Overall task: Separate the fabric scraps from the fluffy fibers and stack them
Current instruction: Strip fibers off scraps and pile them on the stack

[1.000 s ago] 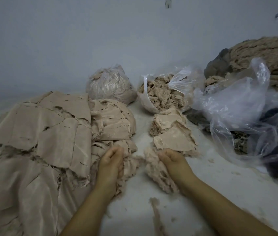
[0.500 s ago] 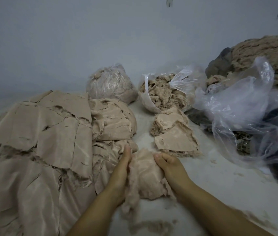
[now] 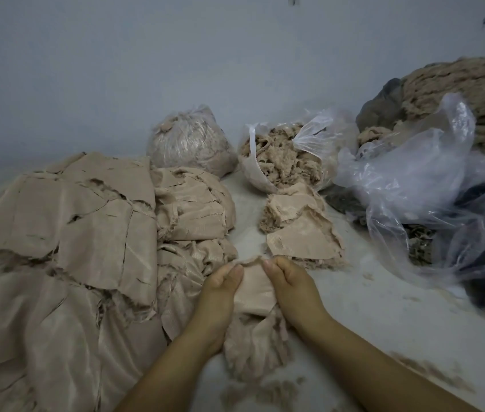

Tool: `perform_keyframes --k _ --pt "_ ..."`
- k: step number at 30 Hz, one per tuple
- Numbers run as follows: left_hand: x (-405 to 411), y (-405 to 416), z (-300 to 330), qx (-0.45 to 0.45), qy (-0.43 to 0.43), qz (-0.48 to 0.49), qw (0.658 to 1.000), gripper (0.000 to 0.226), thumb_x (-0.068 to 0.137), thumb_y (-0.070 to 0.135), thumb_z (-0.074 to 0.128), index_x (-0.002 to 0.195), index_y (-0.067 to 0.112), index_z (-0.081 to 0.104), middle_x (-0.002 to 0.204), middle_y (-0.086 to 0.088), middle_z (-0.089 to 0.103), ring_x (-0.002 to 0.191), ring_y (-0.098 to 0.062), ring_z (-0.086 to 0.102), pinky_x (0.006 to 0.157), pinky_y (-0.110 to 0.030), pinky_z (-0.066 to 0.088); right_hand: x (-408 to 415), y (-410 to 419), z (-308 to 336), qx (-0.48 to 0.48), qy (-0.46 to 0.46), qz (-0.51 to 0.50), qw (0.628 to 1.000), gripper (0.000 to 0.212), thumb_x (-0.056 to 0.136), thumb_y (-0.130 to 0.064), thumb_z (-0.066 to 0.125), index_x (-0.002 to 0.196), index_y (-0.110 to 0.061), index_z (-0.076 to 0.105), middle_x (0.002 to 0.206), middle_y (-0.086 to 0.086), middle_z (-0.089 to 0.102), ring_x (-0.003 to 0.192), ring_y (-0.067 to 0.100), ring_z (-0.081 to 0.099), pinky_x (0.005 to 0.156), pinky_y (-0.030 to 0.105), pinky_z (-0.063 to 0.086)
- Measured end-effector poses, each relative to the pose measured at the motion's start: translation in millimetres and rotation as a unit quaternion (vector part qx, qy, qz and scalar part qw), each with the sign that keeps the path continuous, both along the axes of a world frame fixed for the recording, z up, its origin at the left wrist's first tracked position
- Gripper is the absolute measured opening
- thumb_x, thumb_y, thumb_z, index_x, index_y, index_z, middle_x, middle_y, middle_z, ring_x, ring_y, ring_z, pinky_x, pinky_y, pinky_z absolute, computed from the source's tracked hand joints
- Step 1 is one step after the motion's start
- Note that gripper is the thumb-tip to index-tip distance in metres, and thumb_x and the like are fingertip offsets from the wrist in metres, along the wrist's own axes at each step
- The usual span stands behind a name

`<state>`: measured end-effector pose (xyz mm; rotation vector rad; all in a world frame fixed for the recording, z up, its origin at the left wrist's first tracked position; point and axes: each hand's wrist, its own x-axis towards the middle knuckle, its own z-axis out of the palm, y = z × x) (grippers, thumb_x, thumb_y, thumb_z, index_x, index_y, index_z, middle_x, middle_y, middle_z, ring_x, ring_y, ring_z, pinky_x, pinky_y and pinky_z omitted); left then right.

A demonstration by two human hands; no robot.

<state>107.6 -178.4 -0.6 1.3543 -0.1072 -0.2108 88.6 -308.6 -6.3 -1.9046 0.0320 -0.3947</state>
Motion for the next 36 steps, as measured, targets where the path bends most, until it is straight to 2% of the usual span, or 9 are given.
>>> perform_keyframes --k 6,9,13,17,24,27,30,33,36 --pt "-0.1 7.4 2.7 0.012 -0.019 -0.032 0.999 0.03 0.09 0.033 0.054 0.101 0.011 0.07 0.097 -0.01 0.074 0.09 -0.022 0.07 0.079 -0.029 0.056 4.3 -8.6 -0.3 0.042 -0.001 -0.05 0.998 0.032 0.098 -0.027 0.048 0.069 -0.017 0.055 0.044 -0.01 0.047 0.047 0.0 0.045 0.054 0.015 0.036" --pt "-2.3 6.6 0.6 0.002 -0.004 -0.045 0.999 0.03 0.088 0.027 0.057 0.106 0.006 0.068 0.105 -0.019 0.07 0.095 -0.029 0.068 0.087 -0.038 0.053 -0.9 -1.6 0.8 0.076 -0.001 -0.005 0.997 0.026 0.096 -0.038 0.049 0.078 -0.022 0.058 0.058 -0.013 0.057 0.054 -0.004 0.051 0.056 0.011 0.04" --pt "0.8 8.1 4.1 -0.035 0.035 0.006 0.999 0.031 0.095 0.028 0.05 0.105 0.003 0.065 0.096 -0.018 0.072 0.085 -0.027 0.071 0.067 -0.031 0.057 -4.3 4.1 -1.0 0.023 0.028 0.085 0.996 0.025 0.09 -0.033 0.063 0.07 -0.024 0.051 0.058 -0.018 0.05 0.055 -0.002 0.045 0.057 0.013 0.036" --pt "-0.1 12.1 5.3 0.069 -0.024 -0.065 0.995 0.047 0.079 0.05 0.061 0.103 0.011 0.069 0.102 -0.009 0.073 0.094 -0.02 0.07 0.079 -0.031 0.055 -3.0 0.7 0.1 0.079 -0.002 0.081 0.994 0.025 0.092 -0.024 0.061 0.069 -0.015 0.057 0.055 -0.014 0.048 0.056 0.003 0.044 0.057 0.018 0.038" --pt "0.5 13.7 2.4 -0.045 0.068 -0.086 0.993 0.03 0.075 0.02 0.067 0.097 0.001 0.07 0.096 -0.022 0.071 0.084 -0.031 0.071 0.065 -0.032 0.057 8.6 -18.3 4.8 0.083 -0.015 -0.08 0.993 0.032 0.09 -0.03 0.063 0.062 -0.017 0.057 0.051 -0.014 0.056 0.05 0.0 0.048 0.052 0.014 0.039" --pt "8.1 21.7 5.8 -0.095 0.104 -0.054 0.989 0.021 0.072 0.02 0.068 0.08 0.002 0.073 0.079 -0.018 0.072 0.068 -0.028 0.071 0.056 -0.032 0.057 7.3 -32.0 10.4 0.093 0.011 -0.07 0.993 0.048 0.088 -0.051 0.054 0.052 -0.019 0.053 0.042 -0.012 0.048 0.041 0.002 0.04 0.047 0.017 0.034" --pt "7.2 21.8 9.1 -0.096 0.118 -0.051 0.987 0.028 0.073 0.022 0.069 0.09 0.0 0.073 0.09 -0.022 0.072 0.077 -0.03 0.071 0.063 -0.035 0.059 -0.8 -23.8 11.6 0.099 0.098 0.066 0.988 0.064 0.075 -0.075 0.04 0.054 -0.019 0.064 0.051 -0.004 0.061 0.045 0.006 0.053 0.05 0.016 0.043" --pt "2.0 15.9 8.0 -0.107 0.129 -0.059 0.984 0.039 0.078 0.023 0.069 0.109 -0.001 0.064 0.1 -0.025 0.069 0.086 -0.033 0.07 0.072 -0.038 0.059 -5.4 -11.3 8.8 0.168 0.105 0.191 0.961 0.037 0.076 -0.059 0.066 0.074 -0.022 0.064 0.073 0.0 0.064 0.067 0.012 0.059 0.065 0.024 0.048" --pt "3.1 14.6 7.5 -0.112 0.112 -0.05 0.986 0.037 0.078 0.023 0.067 0.102 -0.005 0.066 0.098 -0.027 0.068 0.082 -0.034 0.069 0.069 -0.038 0.059 -6.9 -9.4 6.6 0.195 0.109 0.21 0.952 0.018 0.086 -0.022 0.069 0.074 -0.015 0.058 0.063 -0.002 0.058 0.055 0.008 0.053 0.052 0.02 0.044"
